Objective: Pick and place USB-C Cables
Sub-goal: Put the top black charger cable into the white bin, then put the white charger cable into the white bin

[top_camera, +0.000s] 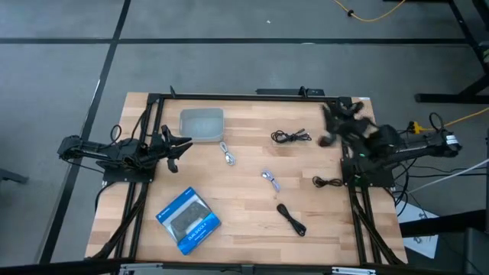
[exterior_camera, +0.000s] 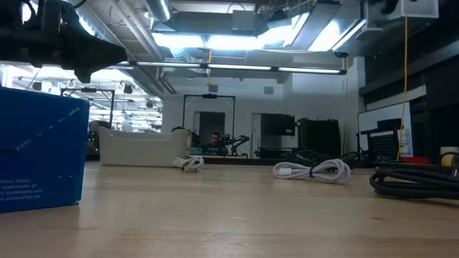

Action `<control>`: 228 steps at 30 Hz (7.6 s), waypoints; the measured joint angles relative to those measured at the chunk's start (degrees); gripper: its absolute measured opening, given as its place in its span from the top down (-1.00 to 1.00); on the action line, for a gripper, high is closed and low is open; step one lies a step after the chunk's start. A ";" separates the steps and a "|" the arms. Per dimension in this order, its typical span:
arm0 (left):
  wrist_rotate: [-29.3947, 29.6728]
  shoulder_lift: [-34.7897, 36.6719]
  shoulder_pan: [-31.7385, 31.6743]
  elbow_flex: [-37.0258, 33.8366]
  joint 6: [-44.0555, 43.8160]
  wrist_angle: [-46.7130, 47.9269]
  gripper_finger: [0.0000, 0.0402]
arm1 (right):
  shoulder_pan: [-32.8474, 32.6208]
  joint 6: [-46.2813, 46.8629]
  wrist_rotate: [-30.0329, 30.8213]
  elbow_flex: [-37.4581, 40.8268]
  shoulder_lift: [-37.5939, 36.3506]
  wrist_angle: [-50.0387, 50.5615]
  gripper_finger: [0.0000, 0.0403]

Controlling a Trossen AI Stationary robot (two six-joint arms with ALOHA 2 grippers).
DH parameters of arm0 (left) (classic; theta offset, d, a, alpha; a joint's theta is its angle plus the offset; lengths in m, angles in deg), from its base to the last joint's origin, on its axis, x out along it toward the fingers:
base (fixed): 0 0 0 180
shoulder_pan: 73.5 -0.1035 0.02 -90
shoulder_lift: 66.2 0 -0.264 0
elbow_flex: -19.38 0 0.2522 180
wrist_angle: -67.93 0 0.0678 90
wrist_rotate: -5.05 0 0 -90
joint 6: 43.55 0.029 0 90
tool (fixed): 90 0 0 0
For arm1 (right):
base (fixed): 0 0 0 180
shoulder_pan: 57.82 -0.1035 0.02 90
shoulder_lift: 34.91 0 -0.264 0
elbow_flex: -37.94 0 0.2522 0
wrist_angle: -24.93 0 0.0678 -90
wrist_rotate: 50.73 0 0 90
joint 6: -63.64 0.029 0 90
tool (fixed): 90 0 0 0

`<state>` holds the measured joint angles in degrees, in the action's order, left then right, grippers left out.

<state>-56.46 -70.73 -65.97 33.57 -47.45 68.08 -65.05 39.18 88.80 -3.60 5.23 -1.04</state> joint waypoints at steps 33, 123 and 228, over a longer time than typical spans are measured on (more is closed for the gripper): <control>0.00 0.01 -0.01 0.01 0.00 2.13 0.57 | -0.31 82.86 -29.12 -16.55 30.44 84.16 0.54; -0.02 0.02 0.00 0.02 -0.02 5.68 0.57 | -15.80 111.37 -46.68 -2.55 34.24 80.28 0.54; -0.97 0.02 0.02 0.01 -12.24 8.59 0.57 | 15.41 44.01 -47.68 -91.29 91.22 89.39 0.35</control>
<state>-57.43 -70.71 -65.95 33.58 -59.69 76.67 -49.63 83.19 41.13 -94.90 96.44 88.35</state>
